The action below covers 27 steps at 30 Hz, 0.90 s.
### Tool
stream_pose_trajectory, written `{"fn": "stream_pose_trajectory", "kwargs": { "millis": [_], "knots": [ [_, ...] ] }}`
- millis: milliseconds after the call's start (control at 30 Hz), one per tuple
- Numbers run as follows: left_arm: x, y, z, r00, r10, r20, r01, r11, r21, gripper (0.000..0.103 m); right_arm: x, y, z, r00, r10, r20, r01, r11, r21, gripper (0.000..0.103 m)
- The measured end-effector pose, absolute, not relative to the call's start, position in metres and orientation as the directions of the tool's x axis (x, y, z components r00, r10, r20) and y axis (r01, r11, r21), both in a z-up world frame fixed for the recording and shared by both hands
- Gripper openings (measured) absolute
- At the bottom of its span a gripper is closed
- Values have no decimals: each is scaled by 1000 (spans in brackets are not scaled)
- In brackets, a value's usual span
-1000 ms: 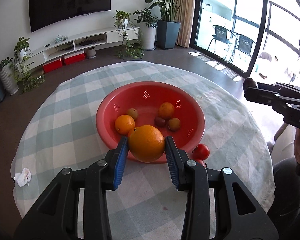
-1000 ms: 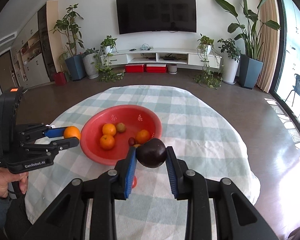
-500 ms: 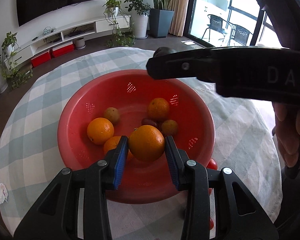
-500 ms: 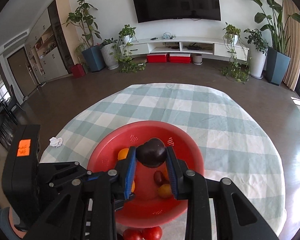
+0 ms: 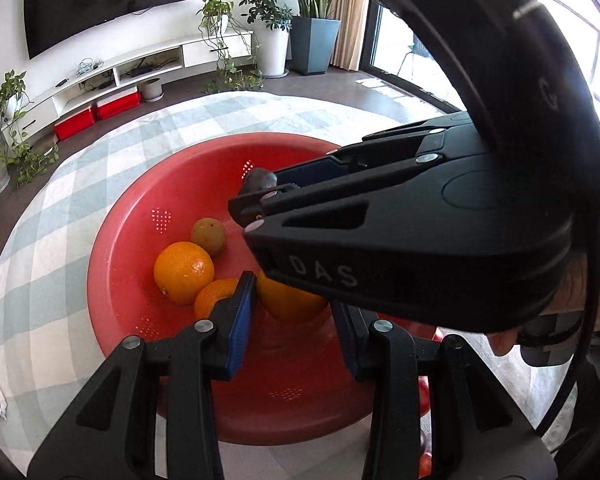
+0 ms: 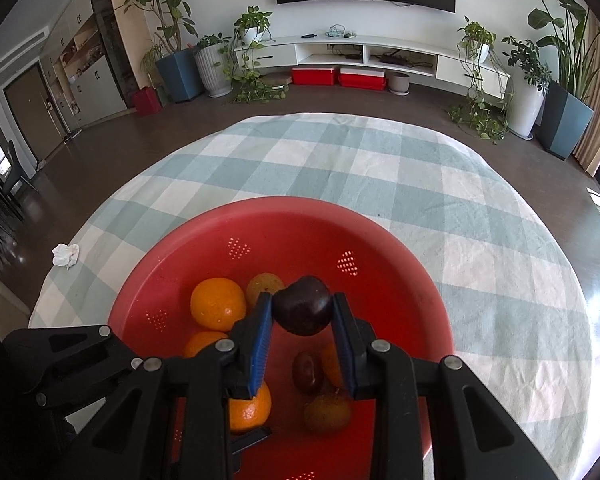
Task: Organize fruits
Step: 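Carry the orange and dark purple tomato into the red bowl and open both tools, then withdraw both tools from the bowl toward the remaining tomatoes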
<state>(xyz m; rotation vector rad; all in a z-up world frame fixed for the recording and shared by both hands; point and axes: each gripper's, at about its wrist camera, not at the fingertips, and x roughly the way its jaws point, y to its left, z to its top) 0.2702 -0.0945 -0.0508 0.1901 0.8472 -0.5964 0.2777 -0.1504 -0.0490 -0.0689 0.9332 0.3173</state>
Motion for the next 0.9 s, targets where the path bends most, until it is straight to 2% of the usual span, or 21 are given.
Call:
{"fn": "stream_pose_trajectory", "kwargs": {
  "millis": [433,467,567,600,667,833,900],
  "knots": [
    [275,-94,-51,512,-412,-754,561,825,-69,36,280,-150,-59,558,217,-801,-296,954,52,33],
    [274,-94,-50,513,-412,-753,560,826,-70,38,279,-149,-59,558,215,-801,-298,953,49,33],
    [273,-93,-48,531,-407,-743,547,835,-67,58,278,-149,-59,554,215,-804,-300,953,48,34],
    [274,-93,-48,531,-407,-743,545,836,-68,60,278,-149,-59,556,216,-803,-300,953,49,37],
    [274,-92,-48,531,-407,-743,545,836,-69,61,276,-149,-56,566,212,-797,-296,954,43,46],
    [270,-88,-44,539,-412,-735,545,836,-68,61,269,-147,-47,586,204,-784,-302,953,22,46],
    [266,-87,-39,548,-415,-726,542,837,-69,65,262,-147,-40,600,204,-773,-306,952,14,46]
  ]
}}
